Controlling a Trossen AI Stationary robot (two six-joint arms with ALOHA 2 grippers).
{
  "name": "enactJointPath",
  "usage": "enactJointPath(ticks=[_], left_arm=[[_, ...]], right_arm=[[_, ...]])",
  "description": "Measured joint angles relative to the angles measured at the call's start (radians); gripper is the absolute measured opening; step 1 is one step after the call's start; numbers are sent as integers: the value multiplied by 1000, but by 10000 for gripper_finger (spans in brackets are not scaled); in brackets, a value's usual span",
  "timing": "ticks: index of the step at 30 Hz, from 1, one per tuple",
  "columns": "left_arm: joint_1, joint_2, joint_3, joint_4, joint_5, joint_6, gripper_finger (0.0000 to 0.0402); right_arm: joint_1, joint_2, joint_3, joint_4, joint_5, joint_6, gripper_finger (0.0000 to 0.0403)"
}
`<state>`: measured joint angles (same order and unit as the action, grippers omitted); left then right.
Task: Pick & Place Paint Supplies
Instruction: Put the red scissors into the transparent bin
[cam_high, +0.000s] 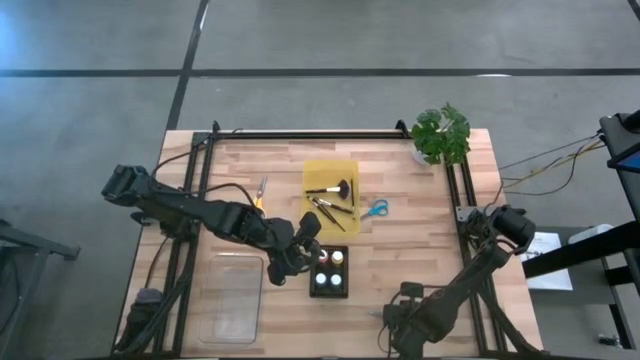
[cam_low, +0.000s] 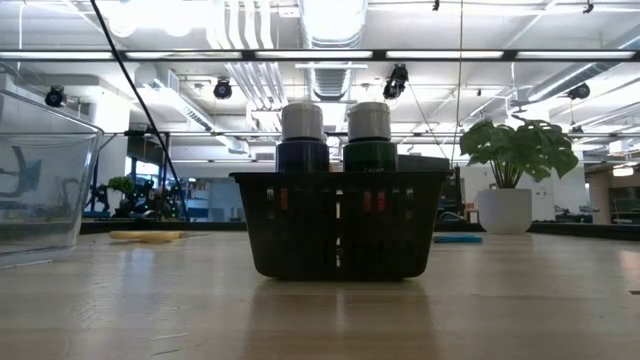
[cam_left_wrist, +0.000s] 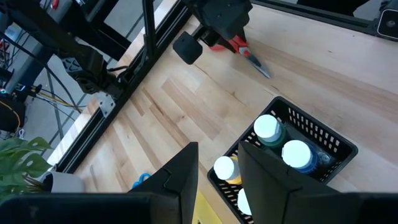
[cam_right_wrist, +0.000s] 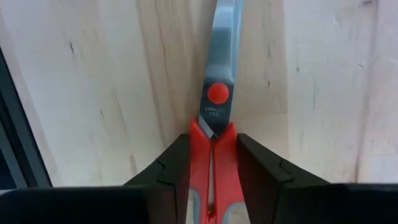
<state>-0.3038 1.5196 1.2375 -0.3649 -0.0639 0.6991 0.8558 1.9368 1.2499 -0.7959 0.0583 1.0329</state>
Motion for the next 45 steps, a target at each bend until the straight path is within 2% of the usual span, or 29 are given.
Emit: enactJointPath(ticks=[6, 11, 13, 18, 26, 29, 37, 45], left_arm=[[0, 0, 0, -2, 0, 0, 122], [0, 0, 0, -3, 0, -1, 122], [0, 0, 0, -4, 0, -1, 122], [0, 0, 0, -6, 0, -5, 122], [0, 0, 0, -9, 1, -20, 122], [0, 0, 0, -10, 1, -23, 122], [0, 0, 0, -11, 1, -23, 122], [0, 0, 0, -11, 1, -22, 122]], right_arm=[[0, -36, -3, -12, 29, 10, 60], [1, -52, -1, -9, 39, 4, 13], [1, -50, -2, -9, 39, -2, 10], [1, -52, 2, -3, 47, 3, 41], [28, -53, 3, -3, -9, 54, 135], [49, -53, 3, -8, -27, 90, 158], [101, -53, -1, -16, -34, 182, 166], [103, -54, -2, -11, -37, 195, 166]])
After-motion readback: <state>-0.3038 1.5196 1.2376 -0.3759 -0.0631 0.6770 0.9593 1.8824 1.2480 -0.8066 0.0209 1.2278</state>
